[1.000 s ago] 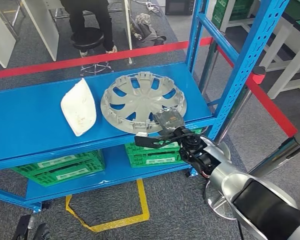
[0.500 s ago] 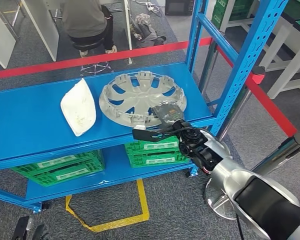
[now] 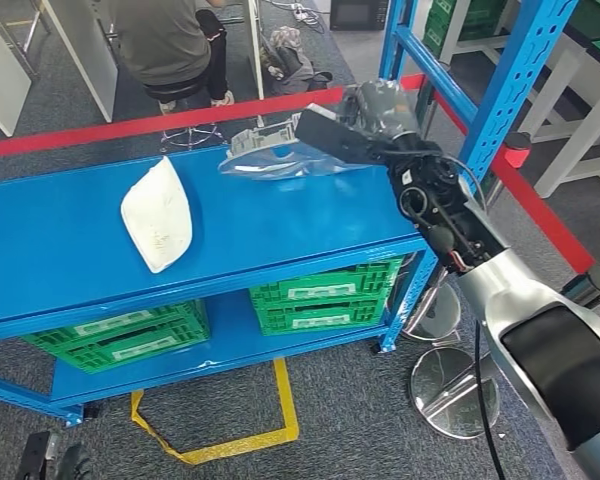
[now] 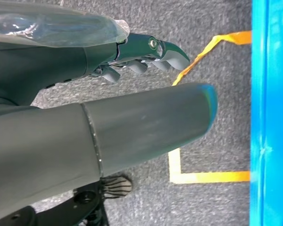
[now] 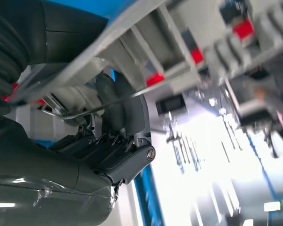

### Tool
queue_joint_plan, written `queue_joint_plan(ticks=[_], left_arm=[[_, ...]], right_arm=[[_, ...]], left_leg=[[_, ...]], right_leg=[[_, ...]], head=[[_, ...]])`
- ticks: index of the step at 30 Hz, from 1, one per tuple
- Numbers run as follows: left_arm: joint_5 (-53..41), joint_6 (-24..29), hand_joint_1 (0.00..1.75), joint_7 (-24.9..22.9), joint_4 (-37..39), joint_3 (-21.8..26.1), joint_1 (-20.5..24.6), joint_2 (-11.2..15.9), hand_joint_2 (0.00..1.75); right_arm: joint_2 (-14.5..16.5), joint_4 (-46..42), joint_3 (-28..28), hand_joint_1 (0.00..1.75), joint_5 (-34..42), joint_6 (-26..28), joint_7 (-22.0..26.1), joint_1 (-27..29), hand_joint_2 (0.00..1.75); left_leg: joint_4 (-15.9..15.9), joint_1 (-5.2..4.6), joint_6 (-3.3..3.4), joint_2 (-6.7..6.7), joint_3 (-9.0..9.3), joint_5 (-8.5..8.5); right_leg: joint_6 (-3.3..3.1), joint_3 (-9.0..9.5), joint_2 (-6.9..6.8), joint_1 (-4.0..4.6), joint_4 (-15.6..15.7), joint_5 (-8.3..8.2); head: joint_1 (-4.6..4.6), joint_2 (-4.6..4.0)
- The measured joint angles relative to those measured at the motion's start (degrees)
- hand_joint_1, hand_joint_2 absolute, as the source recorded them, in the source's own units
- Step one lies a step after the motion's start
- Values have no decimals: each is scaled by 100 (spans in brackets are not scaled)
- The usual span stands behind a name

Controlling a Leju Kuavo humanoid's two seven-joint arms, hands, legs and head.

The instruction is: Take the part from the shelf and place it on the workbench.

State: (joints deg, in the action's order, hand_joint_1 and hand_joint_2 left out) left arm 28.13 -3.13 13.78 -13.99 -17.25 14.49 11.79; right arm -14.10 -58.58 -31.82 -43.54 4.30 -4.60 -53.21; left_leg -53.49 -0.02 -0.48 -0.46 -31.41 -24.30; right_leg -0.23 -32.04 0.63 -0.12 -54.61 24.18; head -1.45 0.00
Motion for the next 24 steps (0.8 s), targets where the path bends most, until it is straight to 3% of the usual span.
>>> queue_joint_plan(ticks=[1,5,13,18,24], left_arm=[[0,7,0,3,0,0,16,-3,0],[7,91,0,49,0,0,56,-18,175],[-140,543,0,481,-2,0,181,-91,175],[-222,569,0,589,-2,0,253,-154,175],[-257,554,0,614,-2,0,302,-201,175]], right_arm=[[-12,-17,45,175,4,14,8,-55,175],[-43,-63,161,175,-85,191,47,-153,175],[-23,349,258,175,-175,762,676,-584,175],[68,1066,292,175,-4,955,1180,-981,175],[163,1734,304,175,39,989,1396,-1265,175]], left_leg=[[0,0,0,0,0,0],[0,0,0,1,0,0],[1,1,0,-2,-6,1],[1,1,1,-3,-10,2],[0,1,1,-3,-12,1]], right_leg=[[0,0,1,0,0,0],[0,-1,3,0,0,0],[0,-4,-3,2,-2,-1],[0,-4,-6,2,-2,-1],[1,-5,-6,1,-2,-1]], head=[[-1,0],[-1,0],[3,0],[1,0],[-1,0]])
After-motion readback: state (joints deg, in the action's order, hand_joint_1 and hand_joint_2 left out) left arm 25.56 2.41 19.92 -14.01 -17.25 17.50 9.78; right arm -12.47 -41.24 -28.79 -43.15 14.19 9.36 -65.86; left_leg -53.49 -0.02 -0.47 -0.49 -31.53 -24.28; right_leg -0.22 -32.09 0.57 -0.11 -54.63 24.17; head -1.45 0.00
